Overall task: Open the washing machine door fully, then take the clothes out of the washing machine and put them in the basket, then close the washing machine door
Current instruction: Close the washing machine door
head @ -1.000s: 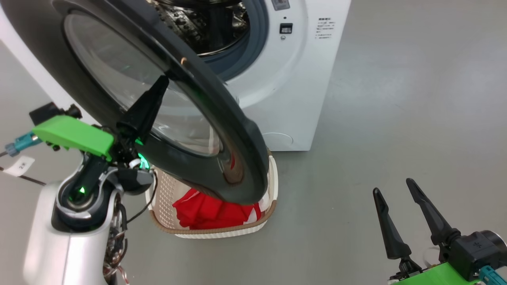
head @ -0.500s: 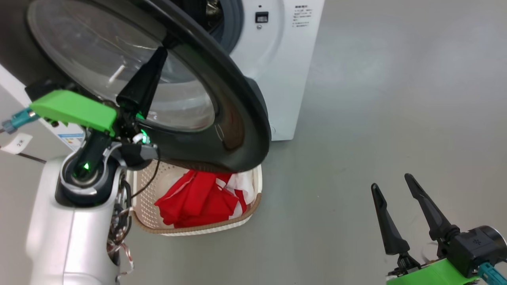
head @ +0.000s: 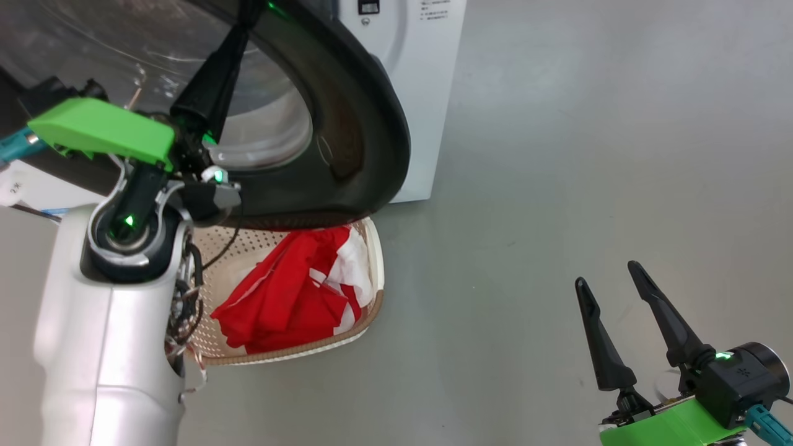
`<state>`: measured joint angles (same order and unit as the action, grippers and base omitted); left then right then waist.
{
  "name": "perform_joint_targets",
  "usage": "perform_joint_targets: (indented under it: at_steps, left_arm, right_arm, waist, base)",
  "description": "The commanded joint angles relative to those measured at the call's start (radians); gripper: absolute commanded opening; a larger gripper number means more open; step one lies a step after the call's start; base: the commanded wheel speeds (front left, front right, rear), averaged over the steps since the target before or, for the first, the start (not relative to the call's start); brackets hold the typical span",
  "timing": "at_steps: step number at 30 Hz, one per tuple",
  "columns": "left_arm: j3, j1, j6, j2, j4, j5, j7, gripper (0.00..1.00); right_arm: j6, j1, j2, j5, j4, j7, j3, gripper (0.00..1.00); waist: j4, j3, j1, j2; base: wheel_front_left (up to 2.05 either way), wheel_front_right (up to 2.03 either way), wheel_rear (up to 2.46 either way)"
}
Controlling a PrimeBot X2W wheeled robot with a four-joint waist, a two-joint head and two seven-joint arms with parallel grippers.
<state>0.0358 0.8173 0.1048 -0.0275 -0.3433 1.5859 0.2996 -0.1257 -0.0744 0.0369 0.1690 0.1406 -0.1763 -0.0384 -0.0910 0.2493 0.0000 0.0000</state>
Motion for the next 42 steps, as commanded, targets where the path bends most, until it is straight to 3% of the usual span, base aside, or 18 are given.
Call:
perform_joint_targets:
  at_steps: [1,27,42]
  left_arm:
    - [-0.024,0.045,-0.016,-0.026,0.015,-0.01,-0.008,0.0]
    - [-0.055,0.226,-0.089,-0.039,-0.176,-0.043,-0.08,0.0]
    - [-0.035,0.2,-0.118,-0.04,-0.215,-0.057,-0.063,0.0]
  right_arm:
    - [-0.005,0.028,0.013,0.005,0.024,-0.01,-0.021,1.0]
    - [-0.005,0.065,0.013,0.011,0.006,-0.028,-0.035,1.0]
    - [-0.005,0.064,0.013,0.016,-0.01,-0.036,-0.029,1.0]
  waist:
    - [-0.01,0.011,0.0,0.0]
    - [-0.068,0.078,0.0,0.0]
    - [-0.061,0.062,0.0,0.0]
  base:
    - [0.0,0.0,0.0]
    - [0.0,0.0,0.0]
    - [0.0,0.0,0.0]
